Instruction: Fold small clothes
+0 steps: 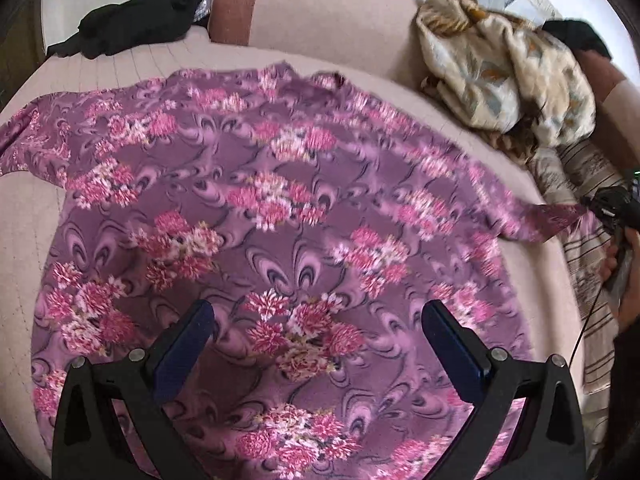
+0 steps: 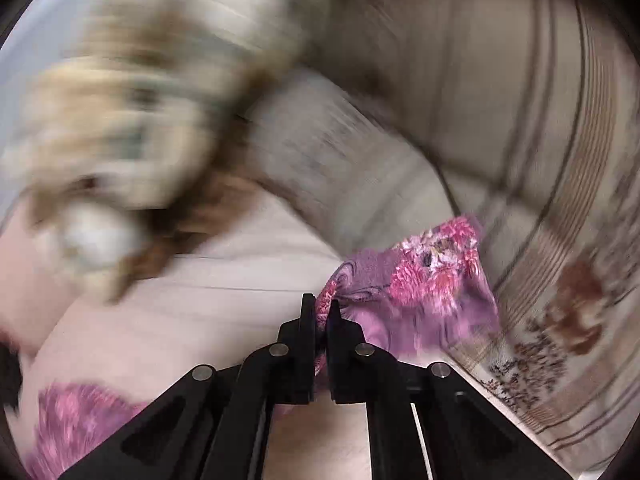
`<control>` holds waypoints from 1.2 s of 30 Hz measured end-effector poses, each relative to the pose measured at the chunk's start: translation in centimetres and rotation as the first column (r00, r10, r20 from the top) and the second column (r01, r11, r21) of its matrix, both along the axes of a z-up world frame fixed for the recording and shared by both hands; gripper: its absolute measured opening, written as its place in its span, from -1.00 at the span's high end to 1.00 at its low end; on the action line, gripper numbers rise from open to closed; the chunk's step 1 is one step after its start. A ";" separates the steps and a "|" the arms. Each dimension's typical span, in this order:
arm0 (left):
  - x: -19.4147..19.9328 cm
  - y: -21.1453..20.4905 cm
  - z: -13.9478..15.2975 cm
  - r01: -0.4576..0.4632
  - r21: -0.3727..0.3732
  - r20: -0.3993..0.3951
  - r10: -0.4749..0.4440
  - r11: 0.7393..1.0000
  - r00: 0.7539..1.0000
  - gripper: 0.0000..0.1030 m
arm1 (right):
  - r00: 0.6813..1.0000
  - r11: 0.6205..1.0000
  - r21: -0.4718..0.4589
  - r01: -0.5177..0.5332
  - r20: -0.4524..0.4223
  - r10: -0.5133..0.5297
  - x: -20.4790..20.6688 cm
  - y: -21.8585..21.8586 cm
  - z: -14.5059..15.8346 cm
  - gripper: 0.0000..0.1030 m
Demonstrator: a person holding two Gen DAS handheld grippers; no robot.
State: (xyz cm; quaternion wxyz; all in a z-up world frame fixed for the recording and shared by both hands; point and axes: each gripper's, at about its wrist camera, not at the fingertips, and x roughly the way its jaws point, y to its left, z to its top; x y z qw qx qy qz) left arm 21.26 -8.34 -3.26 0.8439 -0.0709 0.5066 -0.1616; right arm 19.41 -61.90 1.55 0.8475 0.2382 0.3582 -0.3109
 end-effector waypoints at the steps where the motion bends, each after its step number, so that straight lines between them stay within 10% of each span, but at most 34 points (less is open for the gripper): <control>1: 0.0 0.5 0.8 -0.005 -0.020 0.007 0.005 1.000 1.000 -1.00 | 0.997 0.997 -0.038 -0.073 0.038 0.074 -0.3 2.1 1.5 0.90; 9: 1.0 5.8 4.2 -0.094 -0.127 0.016 0.097 0.987 0.995 -1.00 | 0.742 0.713 -0.354 -0.605 0.074 0.666 -4.9 28.1 7.2 0.90; 17: 3.8 8.7 -1.4 -0.180 -0.274 -0.225 0.119 0.945 0.967 -1.00 | 0.523 0.523 0.052 -0.851 -0.009 0.852 -4.8 39.9 -5.7 0.77; 22: 3.7 7.0 -3.0 -0.147 -0.301 -0.260 0.067 0.942 0.963 -1.00 | 0.619 0.610 0.105 -0.785 0.104 0.779 -7.7 36.5 -4.7 -0.38; 29: 2.3 3.5 -3.8 -0.060 -0.220 -0.229 0.009 0.974 0.973 -0.59 | 0.828 0.778 0.285 -0.560 0.225 0.514 -7.5 25.7 -4.4 -0.37; 31: 1.4 2.7 -3.2 -0.043 -0.164 -0.160 0.016 0.986 0.987 0.17 | 0.886 0.830 0.310 -0.463 0.179 0.427 -7.4 23.6 -5.2 -0.24; 32: 1.1 2.4 -3.0 -0.018 -0.169 -0.146 -0.007 0.986 0.989 0.95 | 0.896 0.836 0.324 -0.443 0.166 0.411 -7.3 23.1 -5.6 -0.04; 36: -0.6 3.6 0.3 0.000 -0.200 -0.071 -0.014 0.980 0.997 0.96 | 0.890 0.813 0.366 -0.453 0.137 0.434 -6.1 23.6 -6.8 0.49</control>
